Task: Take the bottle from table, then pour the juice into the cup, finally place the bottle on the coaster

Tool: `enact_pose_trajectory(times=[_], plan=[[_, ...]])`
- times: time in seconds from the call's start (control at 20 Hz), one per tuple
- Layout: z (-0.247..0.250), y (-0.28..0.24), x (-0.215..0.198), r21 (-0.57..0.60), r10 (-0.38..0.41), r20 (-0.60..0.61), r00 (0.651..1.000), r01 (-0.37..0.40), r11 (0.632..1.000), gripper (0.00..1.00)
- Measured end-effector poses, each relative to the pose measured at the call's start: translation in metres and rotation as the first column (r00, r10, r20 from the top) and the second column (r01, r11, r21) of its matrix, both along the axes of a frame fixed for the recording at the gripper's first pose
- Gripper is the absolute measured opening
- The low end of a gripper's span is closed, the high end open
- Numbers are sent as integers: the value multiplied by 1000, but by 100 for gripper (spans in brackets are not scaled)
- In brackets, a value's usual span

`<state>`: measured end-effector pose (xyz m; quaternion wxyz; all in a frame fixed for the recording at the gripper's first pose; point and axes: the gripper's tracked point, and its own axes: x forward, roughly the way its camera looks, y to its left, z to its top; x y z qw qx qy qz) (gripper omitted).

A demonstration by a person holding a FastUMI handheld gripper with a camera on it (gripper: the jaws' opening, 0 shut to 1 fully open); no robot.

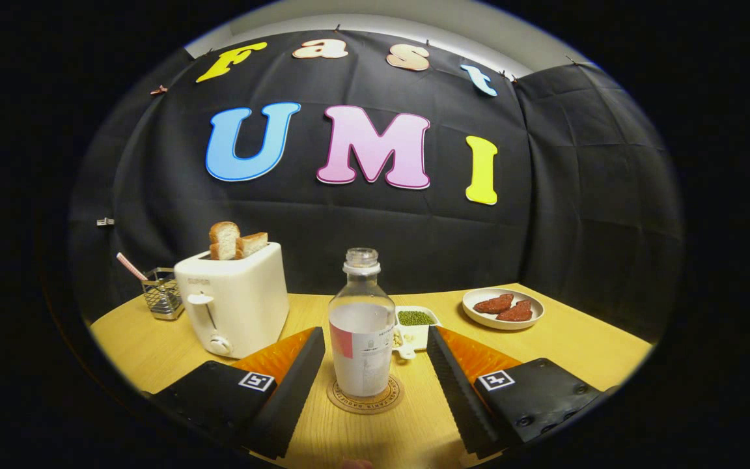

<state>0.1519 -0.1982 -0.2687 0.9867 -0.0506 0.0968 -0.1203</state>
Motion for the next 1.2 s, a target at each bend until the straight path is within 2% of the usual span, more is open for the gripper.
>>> enact_pose_trajectory(times=[0.35, 0.6, 0.9, 1.2], plan=[[105, 8, -72, -11, 66, 59, 996, -65, 998, 97], [171, 35, -112, -3, 186, 110, 976, -187, 982, 97], [219, 54, -154, -9, 278, 141, 950, -280, 960, 97], [234, 48, -177, -17, 294, 132, 947, -294, 956, 96]])
